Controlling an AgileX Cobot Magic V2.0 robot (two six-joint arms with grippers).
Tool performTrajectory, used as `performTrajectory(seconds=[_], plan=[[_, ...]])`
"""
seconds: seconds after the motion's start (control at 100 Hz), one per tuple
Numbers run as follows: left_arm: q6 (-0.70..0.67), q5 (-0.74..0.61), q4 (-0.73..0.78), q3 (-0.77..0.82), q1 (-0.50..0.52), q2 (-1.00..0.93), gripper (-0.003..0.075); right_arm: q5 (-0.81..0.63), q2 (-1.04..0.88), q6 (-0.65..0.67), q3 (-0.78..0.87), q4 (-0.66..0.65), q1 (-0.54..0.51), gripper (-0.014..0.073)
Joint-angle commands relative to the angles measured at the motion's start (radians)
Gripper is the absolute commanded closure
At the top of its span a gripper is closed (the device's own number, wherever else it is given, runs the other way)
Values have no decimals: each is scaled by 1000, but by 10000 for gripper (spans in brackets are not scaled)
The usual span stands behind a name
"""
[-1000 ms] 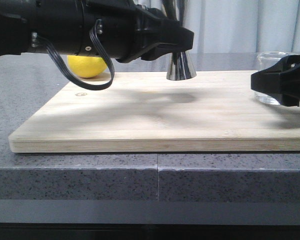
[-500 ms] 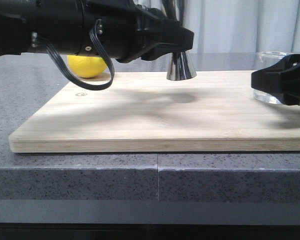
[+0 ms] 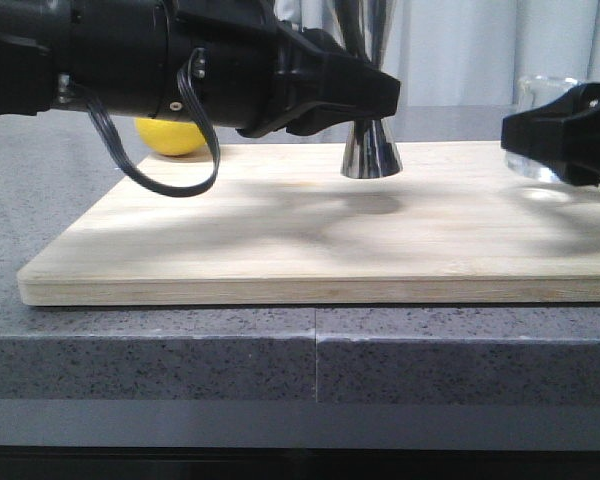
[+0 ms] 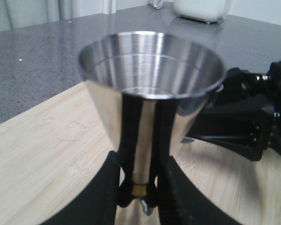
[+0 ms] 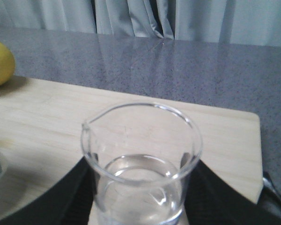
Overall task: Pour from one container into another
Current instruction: 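Lift the beaker with the right gripper over the jigger's upper cup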
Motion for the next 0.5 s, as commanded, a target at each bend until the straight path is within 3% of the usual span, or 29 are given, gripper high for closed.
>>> performTrajectory(seconds=[0.0, 0.49], plan=[[-15, -79, -7, -26, 0, -54, 741, -56, -63, -8, -42, 1, -9, 353], [-95, -79, 85, -26, 0, -54, 741, 528, -287, 2, -358, -170, 27, 354]])
